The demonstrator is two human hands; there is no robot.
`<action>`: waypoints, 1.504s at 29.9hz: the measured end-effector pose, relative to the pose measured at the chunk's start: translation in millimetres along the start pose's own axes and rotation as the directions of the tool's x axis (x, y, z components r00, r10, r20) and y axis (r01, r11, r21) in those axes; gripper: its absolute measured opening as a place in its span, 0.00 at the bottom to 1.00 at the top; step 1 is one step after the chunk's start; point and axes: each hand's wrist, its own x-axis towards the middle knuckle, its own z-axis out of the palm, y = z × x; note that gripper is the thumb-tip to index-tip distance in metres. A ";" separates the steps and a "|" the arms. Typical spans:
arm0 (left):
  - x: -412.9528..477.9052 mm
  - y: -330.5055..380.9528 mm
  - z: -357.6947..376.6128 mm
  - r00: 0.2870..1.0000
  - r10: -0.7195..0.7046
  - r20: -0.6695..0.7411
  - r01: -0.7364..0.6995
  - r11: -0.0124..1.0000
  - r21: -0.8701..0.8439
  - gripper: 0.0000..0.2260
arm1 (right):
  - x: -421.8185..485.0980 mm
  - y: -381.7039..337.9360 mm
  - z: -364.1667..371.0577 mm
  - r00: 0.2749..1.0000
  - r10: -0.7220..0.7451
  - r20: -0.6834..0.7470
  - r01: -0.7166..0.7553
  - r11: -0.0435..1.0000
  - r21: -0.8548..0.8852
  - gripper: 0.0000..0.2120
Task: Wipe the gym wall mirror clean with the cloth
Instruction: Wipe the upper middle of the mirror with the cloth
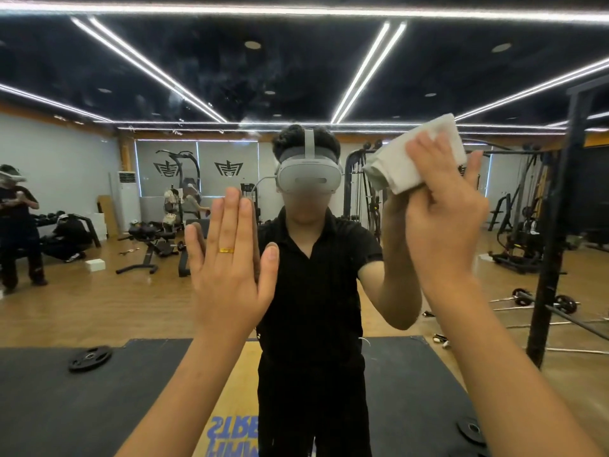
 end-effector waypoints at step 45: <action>-13.6 -94.0 -25.0 0.986 0.168 0.024 -0.168 0.985 0.036 0.28 | 69.2 -64.7 36.5 0.985 -0.165 0.045 0.168 0.984 -0.054 0.19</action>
